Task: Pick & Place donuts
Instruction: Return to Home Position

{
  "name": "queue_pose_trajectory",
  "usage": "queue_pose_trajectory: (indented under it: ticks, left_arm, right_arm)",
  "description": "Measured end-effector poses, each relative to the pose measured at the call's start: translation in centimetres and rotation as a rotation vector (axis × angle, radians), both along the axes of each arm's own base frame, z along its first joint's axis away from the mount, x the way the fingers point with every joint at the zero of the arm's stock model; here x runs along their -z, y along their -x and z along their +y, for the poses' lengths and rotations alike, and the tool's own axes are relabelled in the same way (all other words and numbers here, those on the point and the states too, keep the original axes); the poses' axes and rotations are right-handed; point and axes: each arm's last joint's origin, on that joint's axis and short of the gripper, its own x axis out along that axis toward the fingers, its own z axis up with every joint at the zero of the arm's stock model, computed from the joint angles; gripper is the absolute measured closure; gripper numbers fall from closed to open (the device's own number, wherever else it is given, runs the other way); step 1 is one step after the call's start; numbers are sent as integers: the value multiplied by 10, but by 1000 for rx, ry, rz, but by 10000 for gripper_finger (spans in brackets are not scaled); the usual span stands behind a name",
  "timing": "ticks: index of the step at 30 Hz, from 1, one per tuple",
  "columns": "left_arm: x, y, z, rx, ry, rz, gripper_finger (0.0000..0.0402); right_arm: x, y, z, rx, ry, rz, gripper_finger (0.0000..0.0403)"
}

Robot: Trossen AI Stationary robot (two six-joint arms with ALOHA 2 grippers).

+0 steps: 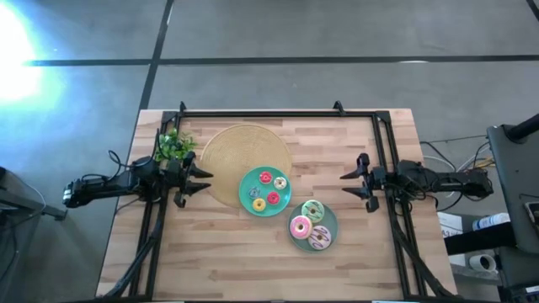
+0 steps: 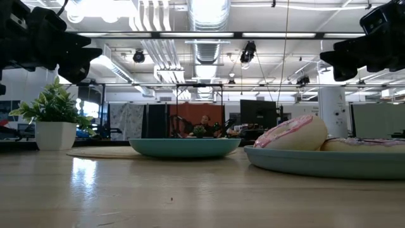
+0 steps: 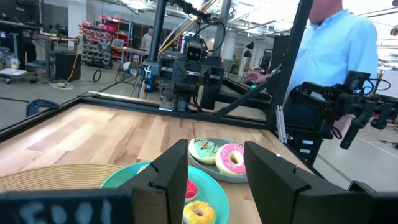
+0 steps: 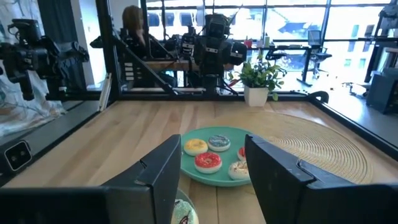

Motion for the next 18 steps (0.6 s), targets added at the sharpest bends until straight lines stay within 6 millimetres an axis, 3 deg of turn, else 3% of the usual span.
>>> queue_pose_trajectory:
  ticks: [18]
  left_arm:
    - [0, 0, 0, 0, 0, 0, 271]
  right_arm:
    - [0, 0, 0, 0, 0, 0, 229]
